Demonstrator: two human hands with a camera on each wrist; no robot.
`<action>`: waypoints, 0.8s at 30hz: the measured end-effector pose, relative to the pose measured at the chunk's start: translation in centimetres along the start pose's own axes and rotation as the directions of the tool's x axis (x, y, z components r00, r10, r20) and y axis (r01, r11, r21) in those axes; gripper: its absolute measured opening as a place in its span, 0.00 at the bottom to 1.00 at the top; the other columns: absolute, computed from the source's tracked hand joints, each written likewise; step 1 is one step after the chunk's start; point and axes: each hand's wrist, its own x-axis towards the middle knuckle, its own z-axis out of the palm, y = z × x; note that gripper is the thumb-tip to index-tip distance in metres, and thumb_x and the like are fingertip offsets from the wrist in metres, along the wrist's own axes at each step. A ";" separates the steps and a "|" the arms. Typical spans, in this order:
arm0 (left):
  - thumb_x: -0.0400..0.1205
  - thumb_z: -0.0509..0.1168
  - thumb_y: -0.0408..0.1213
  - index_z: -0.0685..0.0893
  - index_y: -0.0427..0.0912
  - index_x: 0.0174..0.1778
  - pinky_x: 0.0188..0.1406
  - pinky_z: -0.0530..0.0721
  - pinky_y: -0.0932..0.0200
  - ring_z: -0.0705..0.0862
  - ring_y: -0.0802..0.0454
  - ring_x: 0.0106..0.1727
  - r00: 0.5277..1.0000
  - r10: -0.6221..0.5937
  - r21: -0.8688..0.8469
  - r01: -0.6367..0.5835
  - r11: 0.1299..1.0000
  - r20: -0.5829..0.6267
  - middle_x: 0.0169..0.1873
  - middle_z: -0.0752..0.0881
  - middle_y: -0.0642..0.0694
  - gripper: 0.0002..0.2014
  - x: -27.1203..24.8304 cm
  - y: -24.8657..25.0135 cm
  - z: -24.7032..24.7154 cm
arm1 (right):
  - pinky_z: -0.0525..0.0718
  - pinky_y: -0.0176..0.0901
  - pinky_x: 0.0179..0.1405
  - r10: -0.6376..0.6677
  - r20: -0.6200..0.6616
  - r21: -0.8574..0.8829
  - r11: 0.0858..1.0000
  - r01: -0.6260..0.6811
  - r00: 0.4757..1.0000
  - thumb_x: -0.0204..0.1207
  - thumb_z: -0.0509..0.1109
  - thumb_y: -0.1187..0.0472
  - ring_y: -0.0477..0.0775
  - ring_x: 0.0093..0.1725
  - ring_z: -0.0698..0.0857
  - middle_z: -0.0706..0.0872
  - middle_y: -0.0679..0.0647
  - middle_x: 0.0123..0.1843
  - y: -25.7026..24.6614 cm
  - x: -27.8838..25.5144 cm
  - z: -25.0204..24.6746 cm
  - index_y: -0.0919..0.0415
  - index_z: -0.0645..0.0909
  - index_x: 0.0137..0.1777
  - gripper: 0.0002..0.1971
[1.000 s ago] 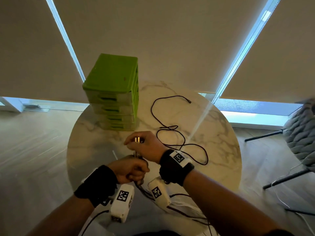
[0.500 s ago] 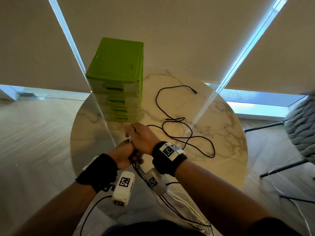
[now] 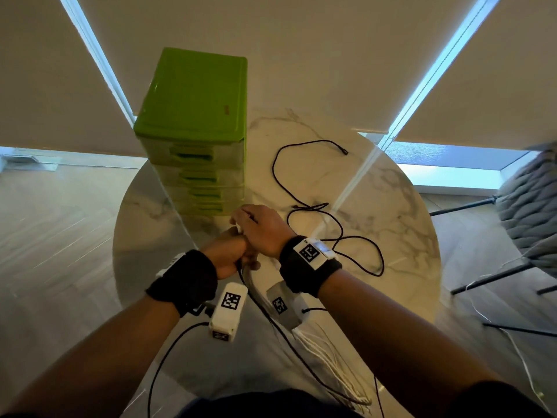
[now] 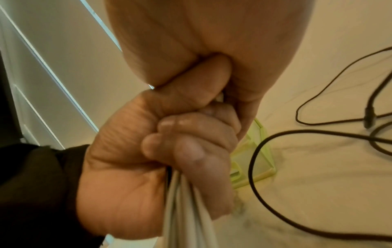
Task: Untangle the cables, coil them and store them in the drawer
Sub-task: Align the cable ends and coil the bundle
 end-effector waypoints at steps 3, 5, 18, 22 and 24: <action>0.86 0.54 0.26 0.73 0.41 0.36 0.17 0.71 0.65 0.62 0.56 0.20 1.000 -0.015 -0.041 0.016 0.999 0.023 0.21 0.63 0.47 0.13 1.2 0.2 0.0 | 0.78 0.48 0.60 0.030 0.055 0.077 0.996 -0.034 0.998 0.86 0.52 0.46 0.55 0.59 0.82 0.86 0.56 0.60 0.4 0.7 -0.9 0.57 0.82 0.63 0.21; 0.86 0.54 0.29 0.71 0.45 0.31 0.15 0.63 0.66 0.56 0.58 0.19 0.996 -0.063 -0.034 0.065 0.997 0.071 0.20 0.58 0.51 0.17 2.0 0.2 -0.3 | 0.75 0.48 0.68 0.067 -0.004 0.140 0.988 -0.066 0.998 0.86 0.50 0.44 0.54 0.67 0.79 0.82 0.56 0.69 2.0 1.1 -1.7 0.53 0.76 0.72 0.24; 0.85 0.59 0.50 0.77 0.41 0.36 0.16 0.62 0.66 0.57 0.61 0.13 0.997 -0.079 -0.341 0.076 0.937 0.005 0.13 0.60 0.55 0.17 4.3 -1.3 -2.0 | 0.72 0.53 0.67 0.280 -0.182 -0.294 0.899 -0.324 0.943 0.86 0.57 0.56 0.64 0.54 0.83 0.86 0.57 0.47 10.5 1.1 -7.9 0.55 0.81 0.54 0.11; 0.86 0.57 0.44 0.80 0.38 0.45 0.16 0.64 0.67 0.58 0.61 0.12 0.998 -0.064 -0.378 0.067 0.924 0.021 0.13 0.60 0.55 0.14 4.1 -1.0 -1.3 | 0.76 0.35 0.41 0.108 -0.090 0.099 0.990 -0.099 0.990 0.87 0.57 0.60 0.55 0.41 0.81 0.80 0.53 0.35 7.9 -0.8 -5.9 0.57 0.79 0.51 0.09; 0.86 0.57 0.40 0.80 0.38 0.47 0.15 0.66 0.68 0.61 0.61 0.12 0.999 -0.039 -0.408 0.046 0.912 0.026 0.12 0.62 0.54 0.11 3.8 -0.5 -0.6 | 0.75 0.35 0.42 0.016 -0.019 0.105 0.994 -0.014 1.000 0.87 0.56 0.63 0.51 0.38 0.78 0.79 0.51 0.34 7.2 -1.6 -4.5 0.59 0.79 0.52 0.10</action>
